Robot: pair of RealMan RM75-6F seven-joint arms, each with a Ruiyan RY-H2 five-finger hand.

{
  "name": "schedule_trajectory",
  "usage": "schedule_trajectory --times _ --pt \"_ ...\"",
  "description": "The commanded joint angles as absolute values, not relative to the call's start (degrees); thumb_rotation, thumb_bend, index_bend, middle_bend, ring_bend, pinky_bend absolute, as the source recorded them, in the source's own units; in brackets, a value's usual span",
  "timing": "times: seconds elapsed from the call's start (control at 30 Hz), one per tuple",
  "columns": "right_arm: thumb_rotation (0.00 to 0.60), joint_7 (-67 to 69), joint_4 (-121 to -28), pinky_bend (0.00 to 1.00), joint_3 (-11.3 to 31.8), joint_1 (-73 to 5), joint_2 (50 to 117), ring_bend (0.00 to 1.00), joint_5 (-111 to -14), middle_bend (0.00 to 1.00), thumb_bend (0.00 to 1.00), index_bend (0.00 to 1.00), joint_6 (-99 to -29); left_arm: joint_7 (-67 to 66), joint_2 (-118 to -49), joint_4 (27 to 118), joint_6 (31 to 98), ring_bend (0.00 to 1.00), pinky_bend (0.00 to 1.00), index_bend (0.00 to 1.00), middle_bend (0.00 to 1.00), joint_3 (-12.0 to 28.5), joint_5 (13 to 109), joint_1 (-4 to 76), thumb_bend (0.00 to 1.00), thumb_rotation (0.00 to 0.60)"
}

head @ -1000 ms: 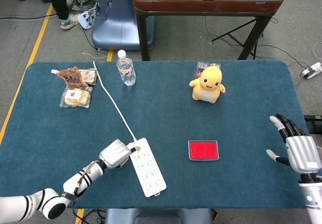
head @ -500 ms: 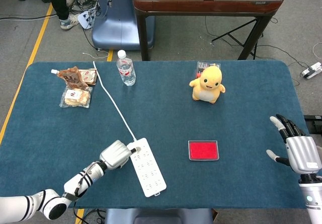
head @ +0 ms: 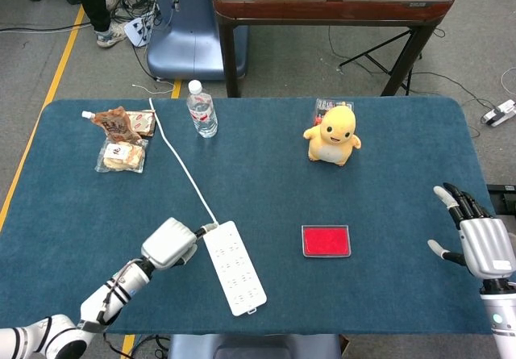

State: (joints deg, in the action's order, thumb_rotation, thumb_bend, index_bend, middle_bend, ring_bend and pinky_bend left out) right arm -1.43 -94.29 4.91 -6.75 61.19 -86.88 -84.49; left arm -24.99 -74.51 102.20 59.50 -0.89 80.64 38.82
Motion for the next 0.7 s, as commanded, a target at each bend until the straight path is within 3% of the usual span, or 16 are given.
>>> schedule_trajectory --times 0.03,0.13,0.27,0.47,0.57,0.7 --pt "0.6 -1.1 -94.0 0.36 4.9 -6.9 61.3 0.14 -87.0 0.12 0.01 0.13 -84.4 -23.5 -70.8 106.5 66.3 0.78 1.0 0.19 0.8 -1.2 80.7 33.9 0.58 0.6" --pt "0.6 -0.9 -93.8 0.36 4.9 -7.0 61.2 0.14 -87.3 0.12 0.01 0.13 -84.4 -20.8 -68.2 109.3 69.3 0.69 0.96 0.19 0.69 -2.0 78.8 30.5 0.58 0.6" --pt "0.6 -0.8 -93.8 0.36 4.8 -7.1 61.2 0.14 -87.8 0.12 0.01 0.13 -84.5 -21.8 -65.3 110.7 74.3 0.53 0.81 0.2 0.55 -2.7 78.0 26.5 0.58 0.6" --pt "0.6 -0.4 -93.5 0.36 4.7 -7.2 61.4 0.14 -88.0 0.12 0.01 0.13 -84.4 -23.0 -62.8 112.7 80.9 0.31 0.6 0.25 0.42 -3.1 74.4 20.4 0.58 0.6" --pt "0.6 -0.4 -93.3 0.36 4.6 -7.2 61.6 0.14 -88.0 0.12 0.02 0.13 -84.4 -25.7 -61.5 114.0 84.0 0.28 0.52 0.28 0.4 -3.3 72.7 17.8 0.58 0.6" --pt "0.6 -0.3 -93.2 0.36 4.5 -6.9 61.7 0.14 -88.0 0.12 0.02 0.14 -84.8 -27.7 -61.1 114.3 87.1 0.28 0.51 0.31 0.4 -3.6 71.5 14.8 0.58 0.6"
